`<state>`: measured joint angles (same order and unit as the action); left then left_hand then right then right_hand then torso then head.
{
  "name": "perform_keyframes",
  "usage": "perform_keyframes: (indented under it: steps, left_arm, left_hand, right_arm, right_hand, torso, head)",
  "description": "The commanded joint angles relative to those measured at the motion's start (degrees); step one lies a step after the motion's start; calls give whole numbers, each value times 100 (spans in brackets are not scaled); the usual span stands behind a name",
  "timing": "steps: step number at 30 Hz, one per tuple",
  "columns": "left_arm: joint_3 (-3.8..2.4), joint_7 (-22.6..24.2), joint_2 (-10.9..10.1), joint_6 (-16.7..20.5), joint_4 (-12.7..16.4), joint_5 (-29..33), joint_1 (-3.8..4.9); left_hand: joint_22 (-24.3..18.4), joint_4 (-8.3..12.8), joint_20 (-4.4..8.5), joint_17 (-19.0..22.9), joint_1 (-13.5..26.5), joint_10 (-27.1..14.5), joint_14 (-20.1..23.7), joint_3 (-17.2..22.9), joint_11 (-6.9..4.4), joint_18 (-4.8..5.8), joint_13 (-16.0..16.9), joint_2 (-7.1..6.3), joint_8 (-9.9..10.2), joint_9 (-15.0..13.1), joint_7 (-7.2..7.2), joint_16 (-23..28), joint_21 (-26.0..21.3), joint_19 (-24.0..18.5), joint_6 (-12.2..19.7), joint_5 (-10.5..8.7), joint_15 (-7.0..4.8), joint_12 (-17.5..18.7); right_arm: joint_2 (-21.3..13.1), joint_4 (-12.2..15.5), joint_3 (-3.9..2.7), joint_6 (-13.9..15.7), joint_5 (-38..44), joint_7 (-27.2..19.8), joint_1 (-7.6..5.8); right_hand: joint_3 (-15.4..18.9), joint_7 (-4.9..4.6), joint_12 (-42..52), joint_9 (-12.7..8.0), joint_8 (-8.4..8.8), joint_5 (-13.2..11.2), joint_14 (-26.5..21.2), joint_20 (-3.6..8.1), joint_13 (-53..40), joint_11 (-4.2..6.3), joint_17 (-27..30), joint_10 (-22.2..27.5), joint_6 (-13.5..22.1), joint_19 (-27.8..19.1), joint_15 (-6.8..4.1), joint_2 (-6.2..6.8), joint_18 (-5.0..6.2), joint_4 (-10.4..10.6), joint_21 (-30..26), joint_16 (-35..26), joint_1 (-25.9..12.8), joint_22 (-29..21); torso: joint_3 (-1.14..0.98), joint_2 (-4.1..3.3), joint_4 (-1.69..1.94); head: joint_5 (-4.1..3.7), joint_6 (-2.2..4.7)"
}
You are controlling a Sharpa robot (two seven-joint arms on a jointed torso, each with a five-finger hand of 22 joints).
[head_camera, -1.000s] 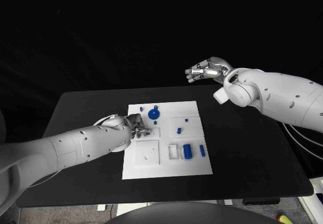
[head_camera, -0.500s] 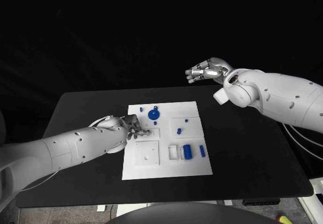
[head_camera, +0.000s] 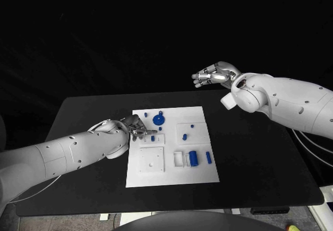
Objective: Assemble the parts on the task board
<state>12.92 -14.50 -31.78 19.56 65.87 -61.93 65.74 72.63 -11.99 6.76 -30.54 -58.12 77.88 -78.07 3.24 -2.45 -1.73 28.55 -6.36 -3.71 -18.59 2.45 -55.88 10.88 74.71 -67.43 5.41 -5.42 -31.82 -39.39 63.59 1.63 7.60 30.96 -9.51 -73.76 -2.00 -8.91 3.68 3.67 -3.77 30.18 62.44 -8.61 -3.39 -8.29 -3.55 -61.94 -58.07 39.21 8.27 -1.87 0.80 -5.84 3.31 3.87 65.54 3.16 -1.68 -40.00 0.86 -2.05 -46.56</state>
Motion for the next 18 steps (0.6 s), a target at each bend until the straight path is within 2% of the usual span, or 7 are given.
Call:
perform_keyframes:
  steps: [1, 2, 3, 4, 7, 12, 18]
  left_arm:
    - [-61, 581, -40, 395, 94, 325, 32]
    - [-75, 621, -54, 411, 116, 314, 38]
    - [-110, 717, -88, 448, 178, 242, 61]
    - [-124, 760, -104, 467, 210, 196, 78]
    - [-158, 901, -147, 486, 320, -58, 166]
    - [-179, 1026, -84, 394, 323, -629, 329]
    - [-179, 1134, 169, 325, 58, -1244, 423]
  left_hand:
    - [-102, 573, -51, 91, -409, -84, 57, -67, 46, 104, -227, 450, -7, 23, 18, 134, -157, 7, 14, 255, 24, 155]
    - [-139, 774, -62, 128, -644, -117, 90, -50, 51, 110, -293, 532, -4, 36, 13, 205, -210, -20, 15, 522, 33, 224]
    - [-226, 1297, -92, 232, -1370, -312, 254, 220, 94, 125, -485, 676, 5, 74, 22, 423, -338, -129, 55, 937, 76, 480]
    - [-273, 1535, -113, 285, -1610, -381, 295, 408, 129, 117, -669, 703, 7, 132, 65, 526, -405, -173, 65, 875, 108, 687]
    - [-178, 2187, -174, 333, -1890, -300, 326, 860, 252, 5, -1733, 623, 3, 391, 208, 640, -448, -225, -37, 830, 189, 1800]
    - [290, 2547, -221, 319, -2051, -136, 320, 951, 338, -107, -2414, 603, 8, 766, 291, 644, -284, -344, 44, 614, 233, 2495]
    - [382, 2705, -264, 308, -2171, -267, 288, 903, 457, -215, -2496, 666, 11, 1067, 284, 633, -91, -414, 140, 461, 282, 2827]
  right_arm:
    - [-6, -11, -3, -45, 40, -26, 3]
    - [-7, -15, -3, -44, 40, -26, 3]
    - [-9, -29, -3, -41, 40, -26, 4]
    - [-10, -37, -3, -39, 40, -26, 4]
    - [-11, -71, -3, -30, 40, -28, 4]
    - [-2, -110, -3, -20, 37, -31, 4]
    - [27, -132, -3, -19, 49, -34, 4]
  right_hand:
    - [25, 3, -28, -8, 21, 32, 19, 3, 7, -5, 6, -18, 1, 3, 18, 35, 2, 32, -7, -23, -4, -2]
    - [25, 3, -28, -8, 21, 32, 19, 3, 7, -5, 6, -18, 1, 3, 18, 35, 2, 32, -7, -23, -4, -2]
    - [23, 3, -28, -8, 21, 25, 21, 3, 7, -5, 6, -16, 1, 0, 17, 34, 2, 25, -7, -23, 5, -2]
    - [23, 3, -28, -8, 21, 25, 21, 3, 7, -5, 6, -16, 1, 0, 17, 34, 2, 25, -7, -23, 5, -2]
    - [18, 2, -28, -9, 21, 22, 22, 3, 7, -5, 6, -13, 5, -2, 17, 33, 2, 16, -7, -23, 16, -2]
    - [18, 2, -28, -9, 21, 22, 22, 3, 7, -5, 6, -13, 5, -2, 17, 33, 2, 16, -7, -23, 16, -2]
    - [17, 1, -28, -9, 22, 24, 21, 3, 7, -6, 6, -11, 9, 1, 18, 34, 3, 11, -6, -24, 15, -2]
  torso:
    - [-2, -3, -6]
    - [-3, -2, -6]
    - [-4, -1, -7]
    - [-5, 0, -5]
    - [-3, -1, -6]
    - [-1, -5, -10]
    - [4, -15, -21]
  head:
    - [-7, 34]
    - [-8, 36]
    - [-9, 47]
    - [-9, 53]
    - [-8, 79]
    - [3, 112]
    - [19, 138]
